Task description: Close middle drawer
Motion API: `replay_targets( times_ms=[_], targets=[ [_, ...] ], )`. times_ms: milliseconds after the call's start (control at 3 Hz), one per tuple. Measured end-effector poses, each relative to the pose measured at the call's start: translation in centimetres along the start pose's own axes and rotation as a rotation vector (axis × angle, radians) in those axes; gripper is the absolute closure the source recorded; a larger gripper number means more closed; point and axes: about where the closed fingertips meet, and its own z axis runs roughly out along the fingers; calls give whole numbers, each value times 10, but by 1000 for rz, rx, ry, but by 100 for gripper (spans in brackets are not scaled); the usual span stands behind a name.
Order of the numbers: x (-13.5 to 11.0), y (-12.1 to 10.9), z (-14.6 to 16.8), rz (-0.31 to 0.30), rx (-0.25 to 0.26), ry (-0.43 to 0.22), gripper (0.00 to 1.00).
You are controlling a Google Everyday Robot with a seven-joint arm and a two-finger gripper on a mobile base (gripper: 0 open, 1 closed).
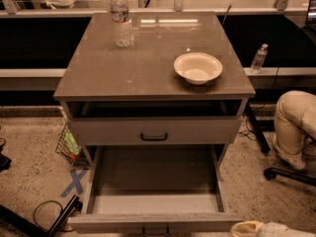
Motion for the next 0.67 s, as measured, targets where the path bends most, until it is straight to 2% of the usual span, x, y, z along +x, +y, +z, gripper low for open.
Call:
replay_targets(
  times_ms=[333, 667],
  targets=[
    [25, 1, 39, 22, -40, -45, 100],
    [32, -5, 65, 20, -68, -72, 100]
  ],
)
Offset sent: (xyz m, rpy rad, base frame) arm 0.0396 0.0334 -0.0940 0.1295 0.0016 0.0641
